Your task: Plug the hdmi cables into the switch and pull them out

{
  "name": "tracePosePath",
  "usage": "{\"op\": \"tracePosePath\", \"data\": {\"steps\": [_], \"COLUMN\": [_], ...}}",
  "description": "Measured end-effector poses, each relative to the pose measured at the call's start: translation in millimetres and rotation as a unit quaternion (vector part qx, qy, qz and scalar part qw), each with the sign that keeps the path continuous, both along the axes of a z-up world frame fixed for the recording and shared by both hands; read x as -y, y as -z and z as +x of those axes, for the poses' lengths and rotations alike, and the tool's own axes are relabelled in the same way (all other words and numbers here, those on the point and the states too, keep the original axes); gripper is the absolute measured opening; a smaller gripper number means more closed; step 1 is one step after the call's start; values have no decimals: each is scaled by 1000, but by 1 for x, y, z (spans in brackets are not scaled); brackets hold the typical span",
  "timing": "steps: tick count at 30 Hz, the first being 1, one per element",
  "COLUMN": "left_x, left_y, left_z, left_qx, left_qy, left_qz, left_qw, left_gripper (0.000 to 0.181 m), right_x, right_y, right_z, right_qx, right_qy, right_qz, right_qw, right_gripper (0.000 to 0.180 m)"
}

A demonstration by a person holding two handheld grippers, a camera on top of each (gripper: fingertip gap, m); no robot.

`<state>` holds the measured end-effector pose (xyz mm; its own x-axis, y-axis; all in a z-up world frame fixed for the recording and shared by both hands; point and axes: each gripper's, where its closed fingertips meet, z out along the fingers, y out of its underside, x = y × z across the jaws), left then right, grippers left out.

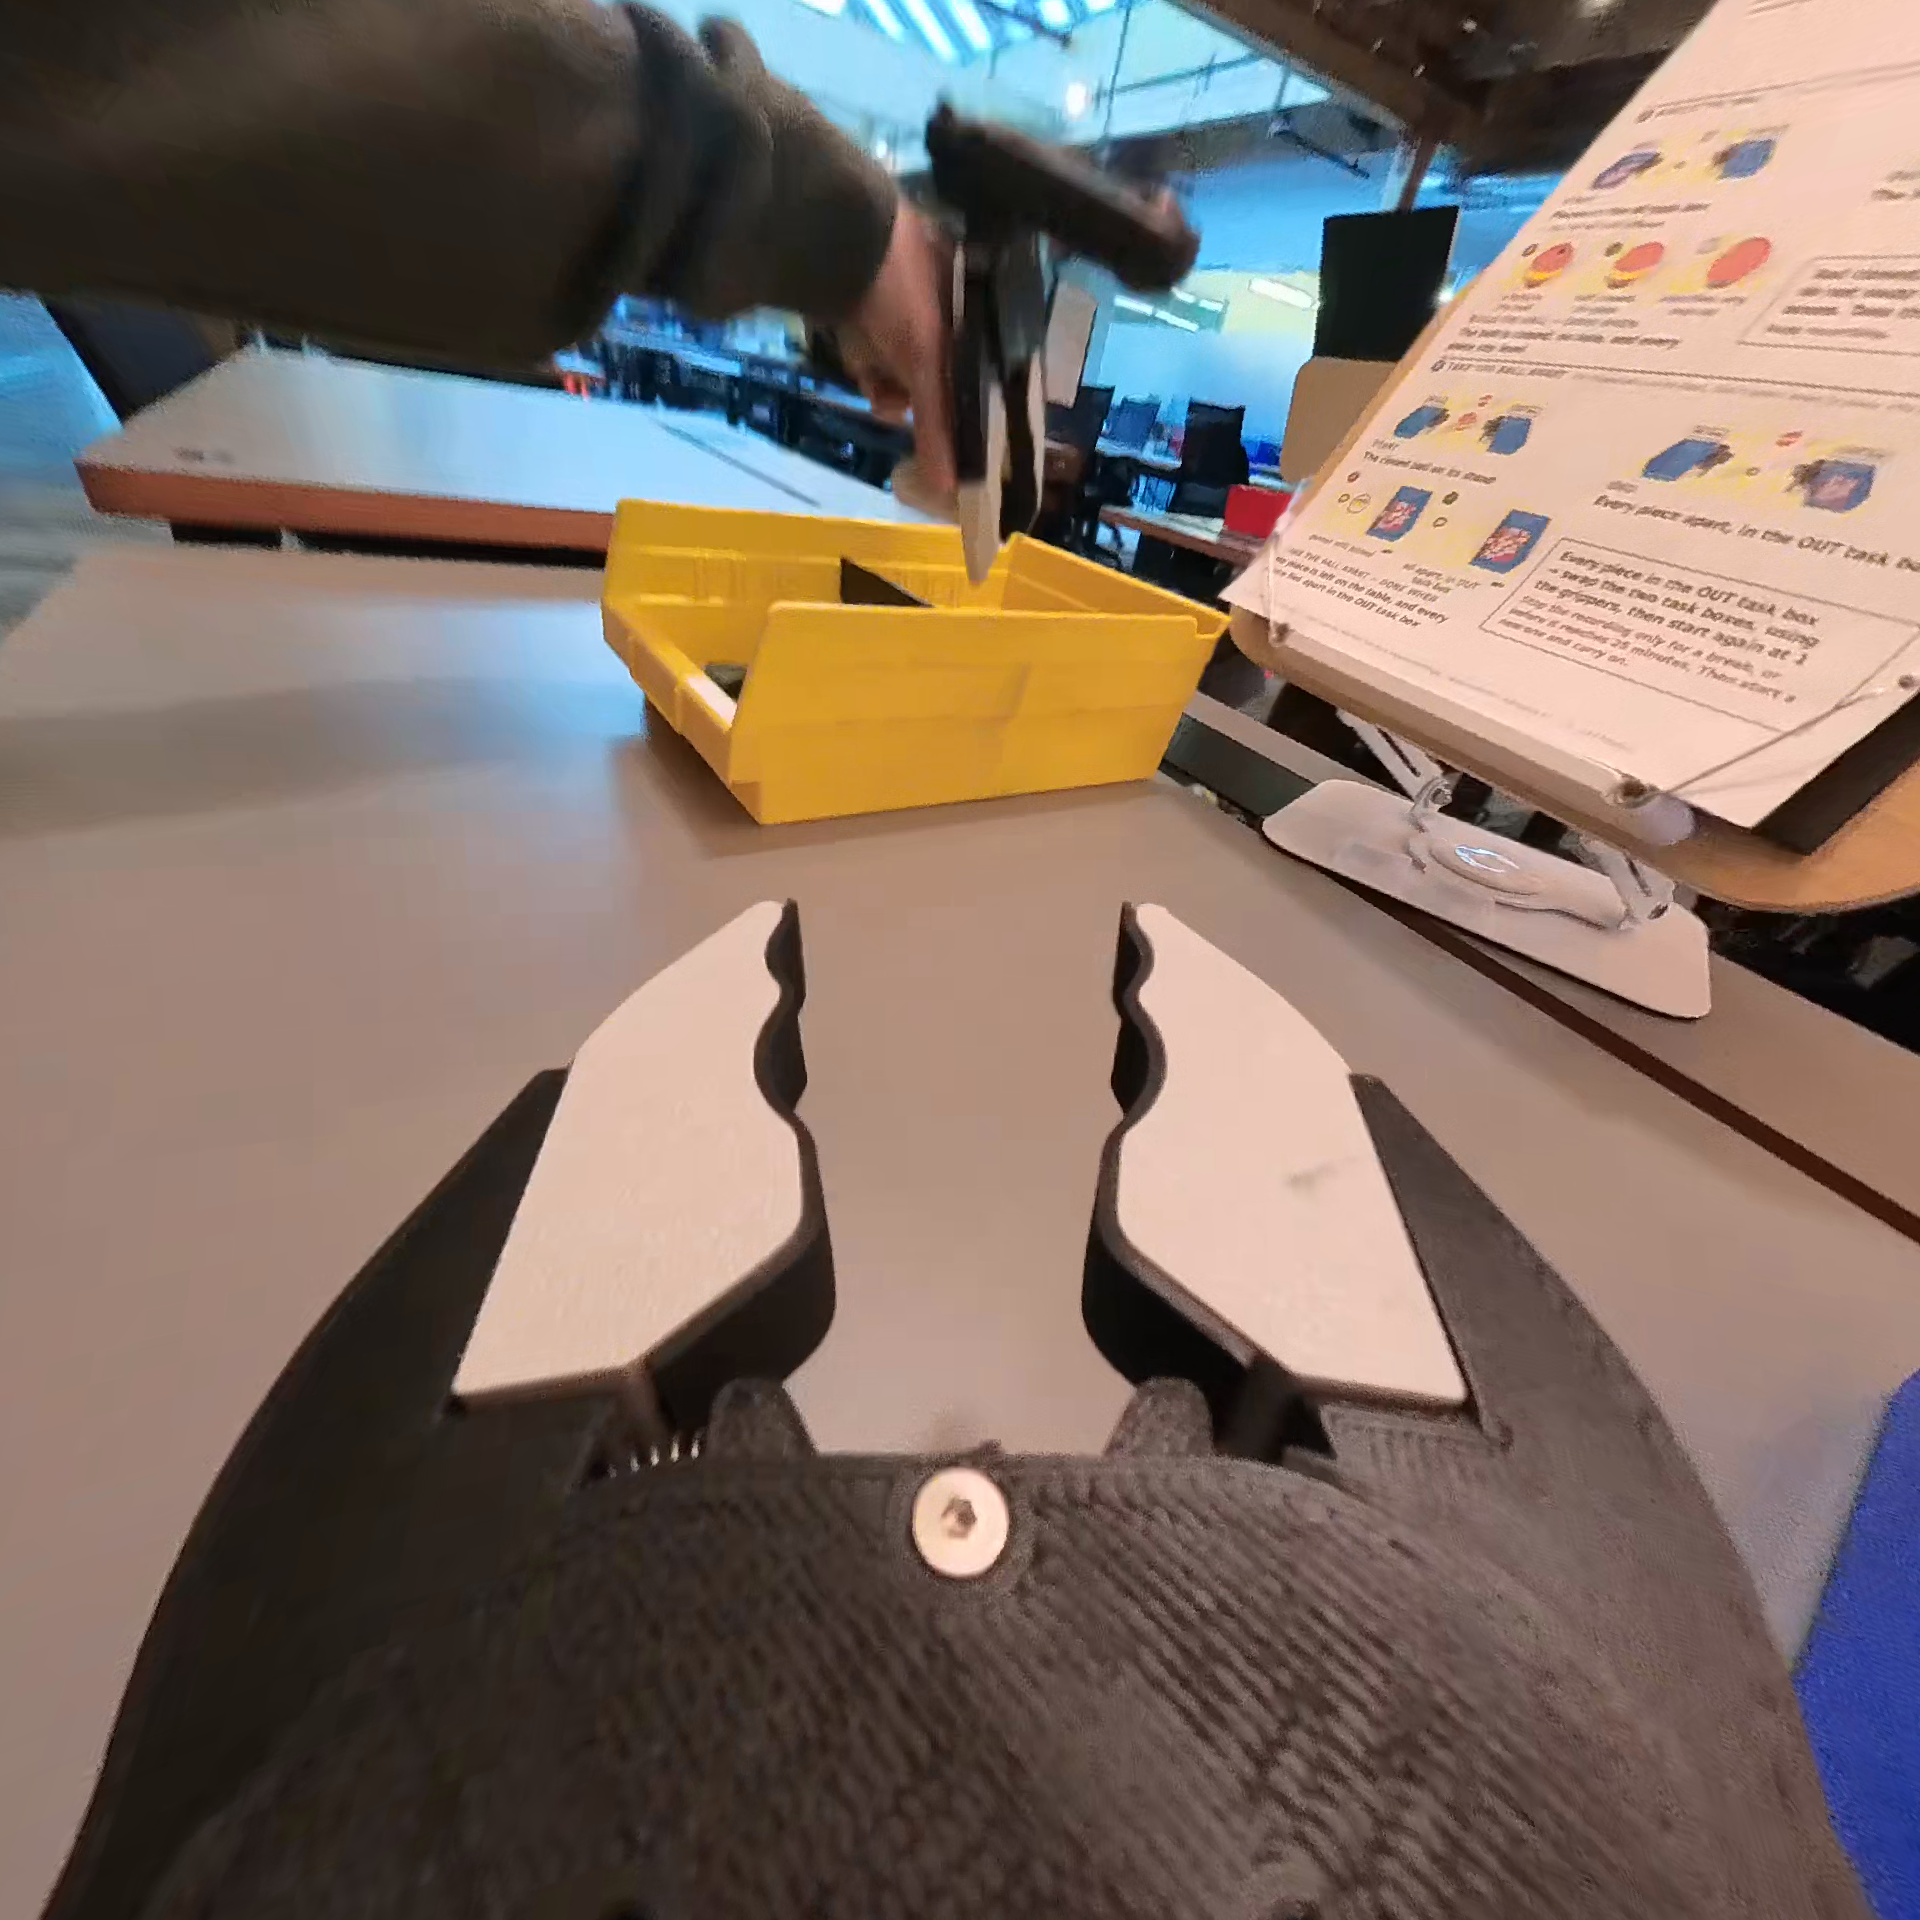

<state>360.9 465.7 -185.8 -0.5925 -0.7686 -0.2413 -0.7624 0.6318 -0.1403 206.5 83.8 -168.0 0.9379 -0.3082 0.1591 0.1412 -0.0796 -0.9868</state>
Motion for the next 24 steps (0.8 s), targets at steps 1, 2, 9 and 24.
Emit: {"op": "tracePosePath", "data": {"steps": [1,2,9,24], "left_x": [-2,-3,-36,3], "left_y": [15,30,85,1], "left_z": [3,3,-8,-9], "left_qx": [-28,-61,-202,-40], "left_qy": [2,3,3,-56], "left_qz": [1,2,113,-76], "left_qw": [1000,998,973,995], "left_gripper": [79,79,80,63], "right_x": [2,3,7,7], "right_y": [-1,-1,-1,-2], "right_z": [1,1,6,7], "right_qx": [-7,-12,-12,4], "right_qy": [-1,-6,-5,12], "right_qz": [13,21,24,24], "right_qw": [1000,1000,1000,1000], "right_gripper": [58,57,56,52]}}
